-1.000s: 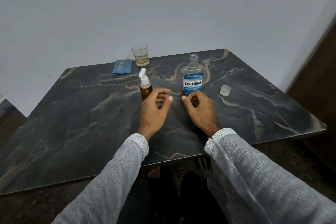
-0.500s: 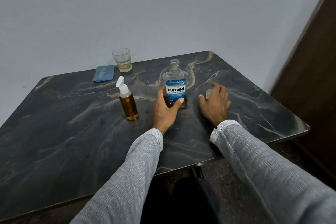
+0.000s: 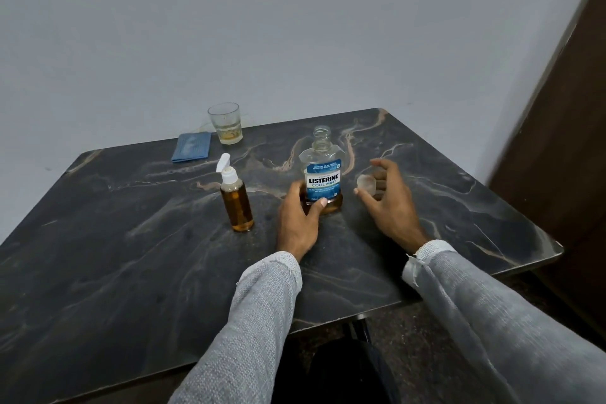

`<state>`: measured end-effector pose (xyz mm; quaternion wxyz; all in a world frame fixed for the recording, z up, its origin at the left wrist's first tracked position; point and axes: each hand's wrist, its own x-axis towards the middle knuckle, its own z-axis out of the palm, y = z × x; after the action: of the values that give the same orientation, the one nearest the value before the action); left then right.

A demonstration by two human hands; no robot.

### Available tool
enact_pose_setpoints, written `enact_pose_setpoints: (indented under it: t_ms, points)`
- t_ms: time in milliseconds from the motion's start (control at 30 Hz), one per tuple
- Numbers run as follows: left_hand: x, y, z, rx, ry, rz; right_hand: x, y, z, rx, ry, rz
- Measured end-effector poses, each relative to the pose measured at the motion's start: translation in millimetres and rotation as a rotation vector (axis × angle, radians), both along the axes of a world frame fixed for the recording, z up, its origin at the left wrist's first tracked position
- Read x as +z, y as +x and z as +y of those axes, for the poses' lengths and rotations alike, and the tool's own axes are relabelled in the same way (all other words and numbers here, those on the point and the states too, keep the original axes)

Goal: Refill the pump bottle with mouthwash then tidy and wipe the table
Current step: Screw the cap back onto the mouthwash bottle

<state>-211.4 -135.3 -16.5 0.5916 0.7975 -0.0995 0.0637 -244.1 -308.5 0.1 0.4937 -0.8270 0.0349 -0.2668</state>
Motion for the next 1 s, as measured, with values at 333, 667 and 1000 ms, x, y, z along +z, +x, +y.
enact_pose_setpoints:
  t_ms: [333, 667, 1000]
  points:
    - [1, -1, 2, 0.007, 0.019, -0.001, 116, 14, 4, 0.182, -0.332, -0.119]
    - [3, -1, 0, -0.002, 0.009, 0.023, 162, 37, 25, 0.420, -0.732, 0.102]
    - [2, -2, -1, 0.010, 0.006, 0.039, 162, 44, 35, 0.327, -0.881, 0.126]
